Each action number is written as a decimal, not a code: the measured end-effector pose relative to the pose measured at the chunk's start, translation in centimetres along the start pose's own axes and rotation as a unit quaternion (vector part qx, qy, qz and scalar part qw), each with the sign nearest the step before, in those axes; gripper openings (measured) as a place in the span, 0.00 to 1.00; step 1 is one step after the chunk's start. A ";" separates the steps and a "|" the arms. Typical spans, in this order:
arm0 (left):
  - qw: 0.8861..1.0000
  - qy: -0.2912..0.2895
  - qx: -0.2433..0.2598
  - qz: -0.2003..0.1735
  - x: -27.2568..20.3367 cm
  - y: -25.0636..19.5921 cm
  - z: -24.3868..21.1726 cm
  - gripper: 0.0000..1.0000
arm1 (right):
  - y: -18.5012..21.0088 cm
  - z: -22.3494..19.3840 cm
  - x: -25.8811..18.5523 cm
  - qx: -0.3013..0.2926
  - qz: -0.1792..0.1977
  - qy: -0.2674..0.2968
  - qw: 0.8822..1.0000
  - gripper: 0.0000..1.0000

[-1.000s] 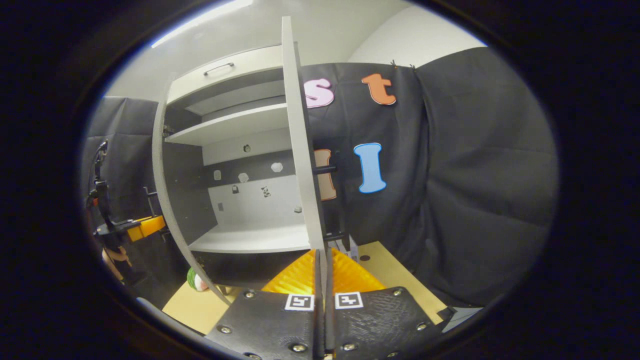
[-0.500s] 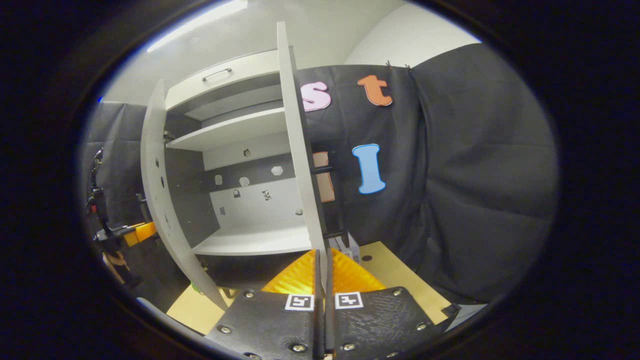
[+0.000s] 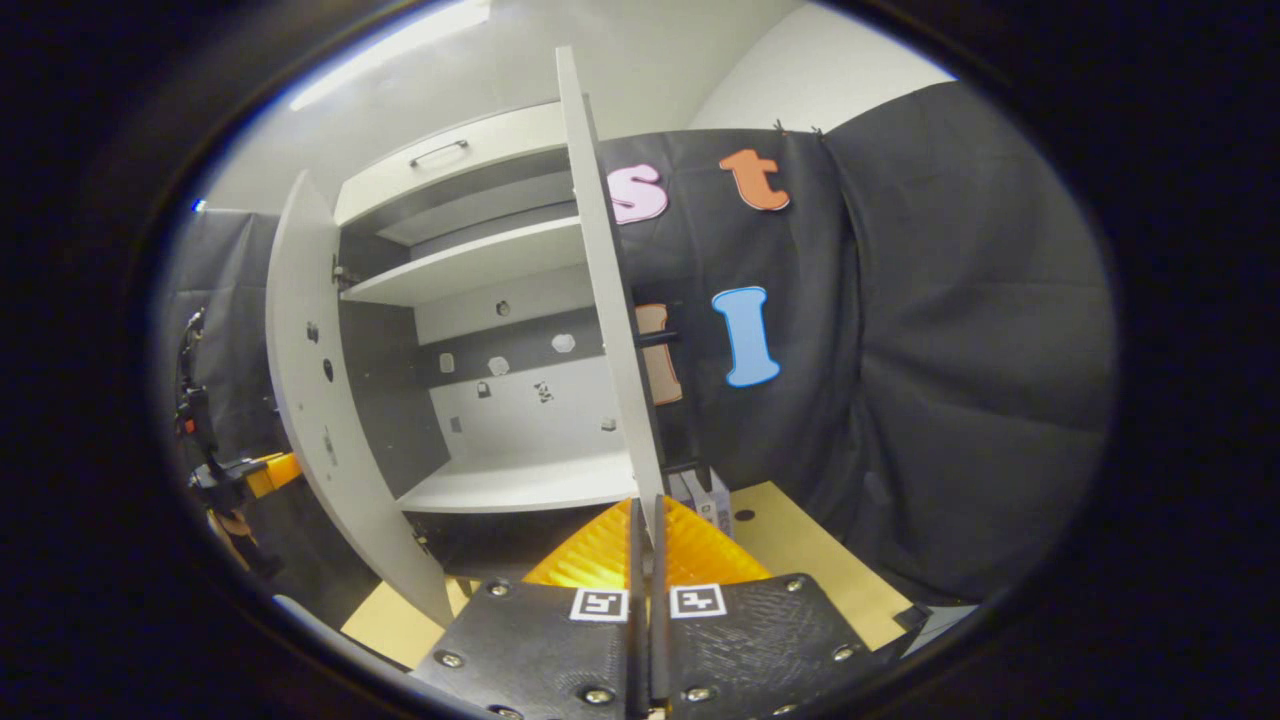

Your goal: Open the right door of the double-door shoe cabinet with the right hand, and open the left door with the left hand.

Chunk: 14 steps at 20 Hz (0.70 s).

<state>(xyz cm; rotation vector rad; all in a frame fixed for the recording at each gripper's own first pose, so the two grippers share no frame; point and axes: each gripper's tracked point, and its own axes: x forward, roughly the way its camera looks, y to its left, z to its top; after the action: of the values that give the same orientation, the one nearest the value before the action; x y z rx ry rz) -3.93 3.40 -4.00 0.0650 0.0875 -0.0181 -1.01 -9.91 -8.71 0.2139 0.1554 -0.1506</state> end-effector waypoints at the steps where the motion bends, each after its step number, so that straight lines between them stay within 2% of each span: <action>1: 1.000 0.002 0.002 0.004 -0.1 0.3 -0.1 0.10 | 0.0 0.0 -0.1 0.000 0.001 0.001 1.000 0.01; 5: 1.000 0.003 0.002 0.020 -0.4 1.2 -0.1 0.05 | 0.0 0.0 0.0 0.000 0.002 0.002 1.000 0.01; 14: 0.999 0.003 -0.001 0.038 -0.5 2.1 -0.2 0.04 | -0.6 -0.8 0.4 0.011 0.005 0.006 1.000 0.01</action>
<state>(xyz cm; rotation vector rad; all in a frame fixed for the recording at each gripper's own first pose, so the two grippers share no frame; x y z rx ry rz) -4.45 5.48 -4.05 0.0668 0.0917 0.0584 -0.83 -10.37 -9.64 0.2380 0.1649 -0.1421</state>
